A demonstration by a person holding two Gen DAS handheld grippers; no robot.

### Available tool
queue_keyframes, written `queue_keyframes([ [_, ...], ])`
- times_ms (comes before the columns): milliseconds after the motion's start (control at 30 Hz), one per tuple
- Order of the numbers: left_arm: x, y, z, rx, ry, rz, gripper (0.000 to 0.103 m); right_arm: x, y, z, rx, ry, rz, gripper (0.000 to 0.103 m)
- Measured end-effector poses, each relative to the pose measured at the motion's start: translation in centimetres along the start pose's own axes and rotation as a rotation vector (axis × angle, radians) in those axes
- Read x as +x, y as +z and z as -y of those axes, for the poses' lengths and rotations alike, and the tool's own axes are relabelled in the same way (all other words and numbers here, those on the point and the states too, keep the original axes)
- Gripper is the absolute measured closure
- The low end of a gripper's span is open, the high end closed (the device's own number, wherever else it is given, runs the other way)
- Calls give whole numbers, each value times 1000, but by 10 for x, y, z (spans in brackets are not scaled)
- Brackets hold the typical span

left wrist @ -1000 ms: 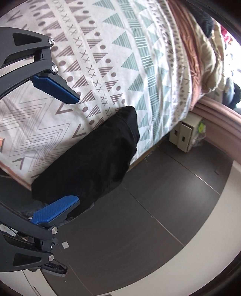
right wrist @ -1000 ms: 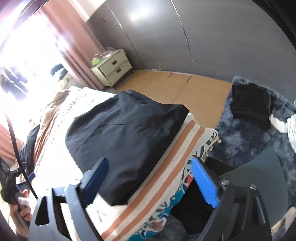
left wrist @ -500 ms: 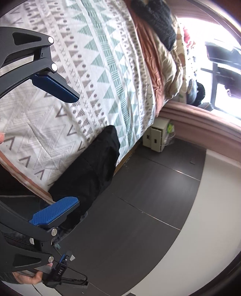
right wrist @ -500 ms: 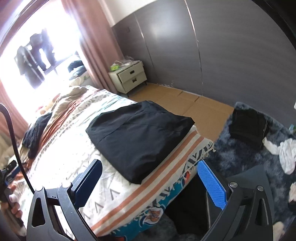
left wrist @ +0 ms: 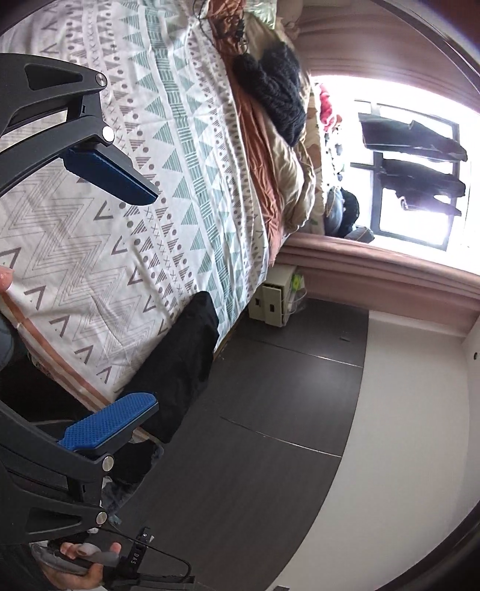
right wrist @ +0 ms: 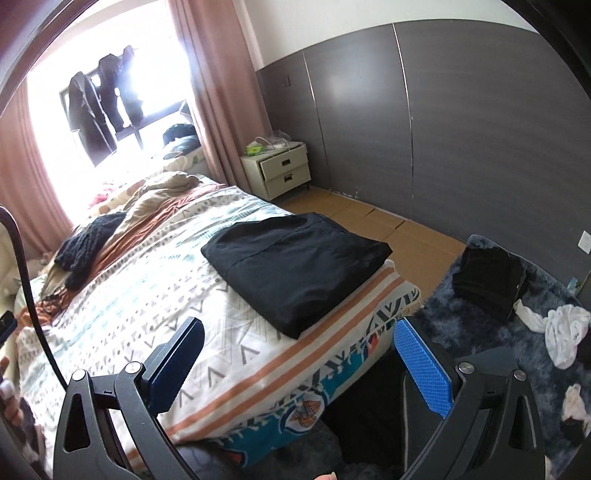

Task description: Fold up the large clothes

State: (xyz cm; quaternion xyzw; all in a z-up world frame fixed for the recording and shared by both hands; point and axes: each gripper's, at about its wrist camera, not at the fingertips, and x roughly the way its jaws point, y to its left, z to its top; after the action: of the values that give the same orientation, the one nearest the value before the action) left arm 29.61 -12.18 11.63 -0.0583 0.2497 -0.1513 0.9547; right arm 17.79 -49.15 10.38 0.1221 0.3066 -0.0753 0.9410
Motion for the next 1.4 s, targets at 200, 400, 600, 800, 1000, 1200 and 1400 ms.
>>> queue_keyframes([
  [200,-53,-25,6,43,37,68,1,-36,-20,-9,-33,24,37,0],
  [400,-96,-52,5,49,89,120,1,-69,-43,-21,-62,74,74,0],
  [600,-140,-81,3,55,129,156,1,-92,-65,-30,-89,122,101,0],
  [800,-177,-109,-4,29,149,173,1,-106,-94,-44,-116,161,98,0],
  [1000,-202,-136,-10,2,182,187,1,-115,-130,-61,-163,196,83,0],
  [1200,-218,-160,-12,-17,224,197,1,-124,-160,-75,-190,249,116,0],
  [1400,-226,-180,-10,-31,253,204,1,-126,-183,-86,-201,288,120,0],
])
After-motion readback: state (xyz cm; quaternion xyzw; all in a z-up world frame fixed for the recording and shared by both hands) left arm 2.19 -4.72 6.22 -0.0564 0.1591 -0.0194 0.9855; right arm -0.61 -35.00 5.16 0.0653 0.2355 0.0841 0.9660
